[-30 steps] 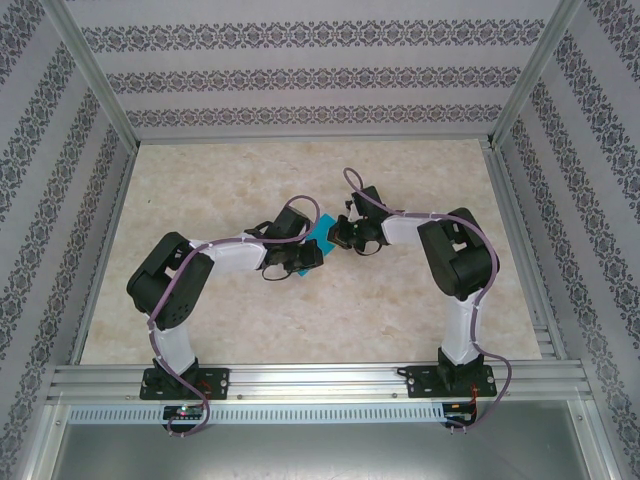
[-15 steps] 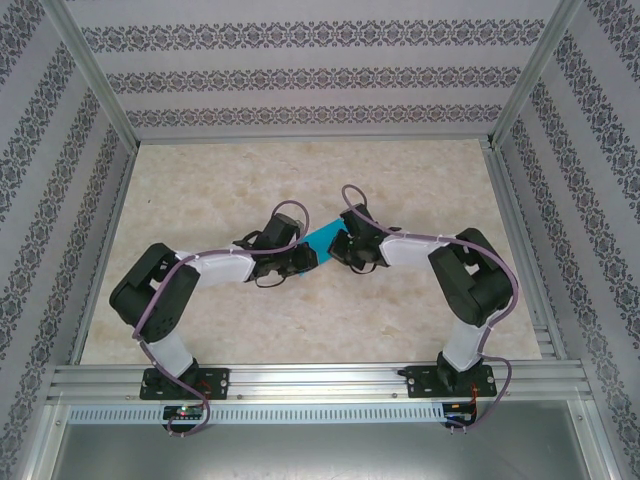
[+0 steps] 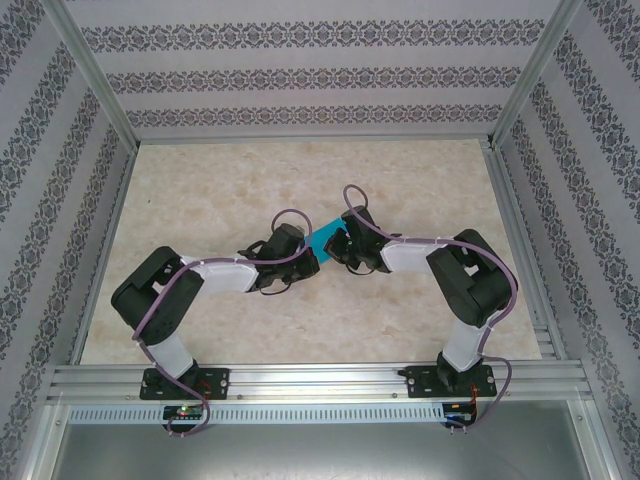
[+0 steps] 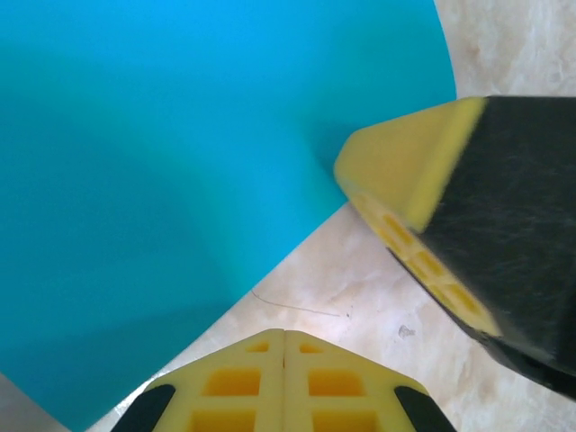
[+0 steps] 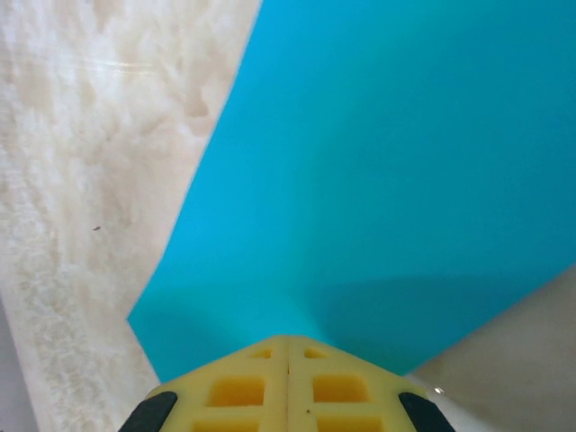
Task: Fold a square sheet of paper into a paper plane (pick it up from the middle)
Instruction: First fold in half a square sheet of paper at the center of the table.
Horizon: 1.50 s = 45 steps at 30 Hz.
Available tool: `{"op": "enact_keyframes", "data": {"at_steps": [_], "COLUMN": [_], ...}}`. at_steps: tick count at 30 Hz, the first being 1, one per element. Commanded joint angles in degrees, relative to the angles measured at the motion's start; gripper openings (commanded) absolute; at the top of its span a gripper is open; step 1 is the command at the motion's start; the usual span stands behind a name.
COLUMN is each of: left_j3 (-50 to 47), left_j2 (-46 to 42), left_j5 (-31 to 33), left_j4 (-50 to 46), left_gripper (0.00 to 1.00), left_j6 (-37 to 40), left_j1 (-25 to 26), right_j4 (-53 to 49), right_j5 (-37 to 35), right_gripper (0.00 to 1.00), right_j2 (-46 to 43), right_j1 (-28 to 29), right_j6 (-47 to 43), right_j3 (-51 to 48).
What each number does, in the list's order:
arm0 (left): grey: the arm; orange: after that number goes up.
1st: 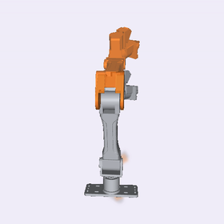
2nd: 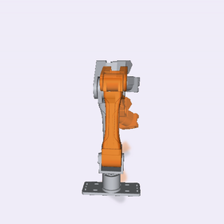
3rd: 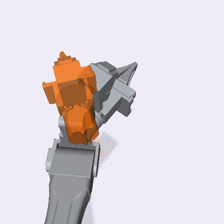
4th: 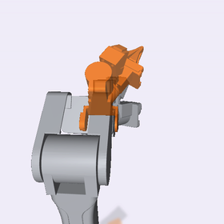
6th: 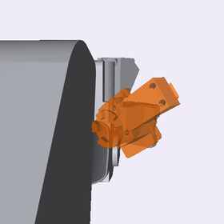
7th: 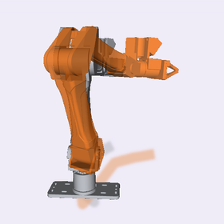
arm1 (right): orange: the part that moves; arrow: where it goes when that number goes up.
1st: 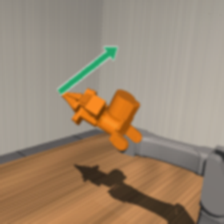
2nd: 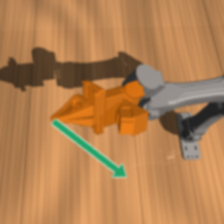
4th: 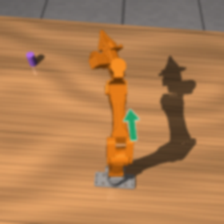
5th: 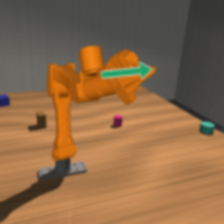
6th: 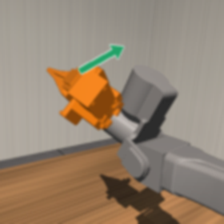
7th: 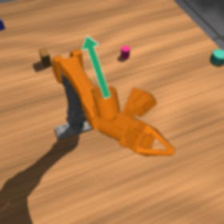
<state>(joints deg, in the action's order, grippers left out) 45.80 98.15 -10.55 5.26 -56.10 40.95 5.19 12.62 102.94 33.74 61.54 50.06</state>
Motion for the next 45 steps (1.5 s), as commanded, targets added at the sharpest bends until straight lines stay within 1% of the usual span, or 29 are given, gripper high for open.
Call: {"op": "enact_keyframes", "data": {"at_steps": [1,4,8,16,23,27,32,40,45], "left_j3": [1.4,2.6,3.2,2.2,1.8,1.3,0.2,-2.9,-5.8], "left_j2": [2.2,3.4,3.9,3.8,4.5,5.0,5.2,4.6,2.8], "left_j5": [1.3,1.0,2.4,3.8,5.8,5.7,6.1,9.3,11.4], "left_j4": [3.9,4.0,3.4,4.5,4.2,4.3,4.7,5.6,5.8], "left_gripper": [0.01,0.0,0.0,0.0,0.0,0.0,0.0,0.0,0.0], "left_j6": [-2.3,-2.0,-0.9,0.3,1.7,1.8,2.1,3.6,3.8], "left_j1": [0.2,0.2,0.1,0.0,-0.1,-0.3,-0.5,-1.3,-2.1], "right_j4": [3.6,4.2,4.7,3.9,4.3,4.1,3.6,1.9,-0.3], "right_j5": [2.4,3.8,4.5,4.7,5.0,4.9,4.6,4.3,3.4], "right_gripper": [0.0,0.0,0.0,0.0,0.0,0.0,0.0,0.0,0.0], "right_j2": [-0.7,0.6,2.0,4.3,6.6,7.3,7.7,7.7,7.9], "right_j1": [-0.8,-1.1,-1.6,-2.6,-2.7,-2.8,-2.9,-3.0,-3.1], "right_j6": [-1.5,-1.7,-2.3,-3.1,-2.1,-1.6,-1.5,-1.9,-2.4], "right_j3": [-0.9,-0.9,-0.8,-0.3,-0.5,-0.7,-0.8,-1.1,-1.1]}}
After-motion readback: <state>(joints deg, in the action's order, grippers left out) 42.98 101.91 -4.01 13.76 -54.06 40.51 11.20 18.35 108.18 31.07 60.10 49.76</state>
